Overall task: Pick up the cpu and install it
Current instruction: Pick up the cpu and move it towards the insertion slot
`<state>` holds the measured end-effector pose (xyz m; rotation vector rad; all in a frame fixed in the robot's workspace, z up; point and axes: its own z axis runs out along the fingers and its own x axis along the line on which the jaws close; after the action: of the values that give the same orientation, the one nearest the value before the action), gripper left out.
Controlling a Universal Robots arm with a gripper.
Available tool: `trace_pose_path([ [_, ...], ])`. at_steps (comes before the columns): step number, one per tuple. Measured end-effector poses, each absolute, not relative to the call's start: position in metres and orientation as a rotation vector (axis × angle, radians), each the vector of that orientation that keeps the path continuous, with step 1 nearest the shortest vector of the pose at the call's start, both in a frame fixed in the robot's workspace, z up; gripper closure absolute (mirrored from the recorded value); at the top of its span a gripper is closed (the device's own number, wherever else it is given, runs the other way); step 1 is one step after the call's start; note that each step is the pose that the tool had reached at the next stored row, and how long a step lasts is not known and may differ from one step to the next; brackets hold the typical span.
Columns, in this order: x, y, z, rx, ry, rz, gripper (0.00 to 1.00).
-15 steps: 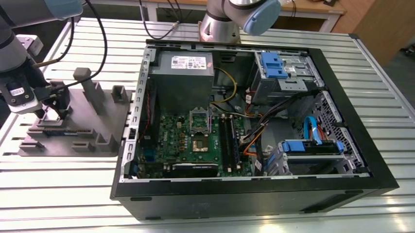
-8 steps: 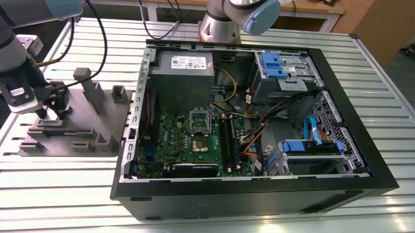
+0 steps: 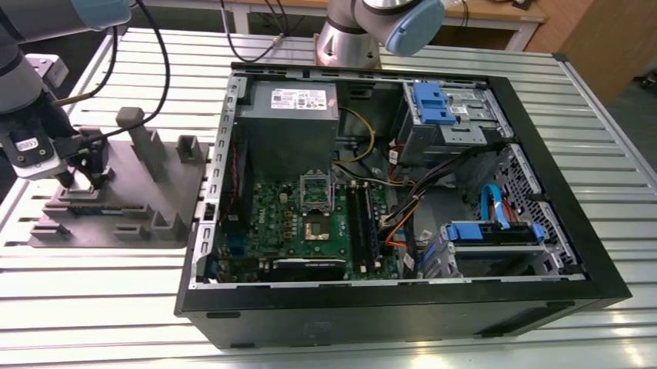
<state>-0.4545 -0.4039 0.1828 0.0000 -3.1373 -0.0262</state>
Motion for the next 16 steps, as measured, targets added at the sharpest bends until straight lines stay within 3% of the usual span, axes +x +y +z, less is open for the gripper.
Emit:
trace_pose_path([
  [16, -0.4538, -0.404, 0.1902, -0.056, -3.137, -0.021, 0.53],
])
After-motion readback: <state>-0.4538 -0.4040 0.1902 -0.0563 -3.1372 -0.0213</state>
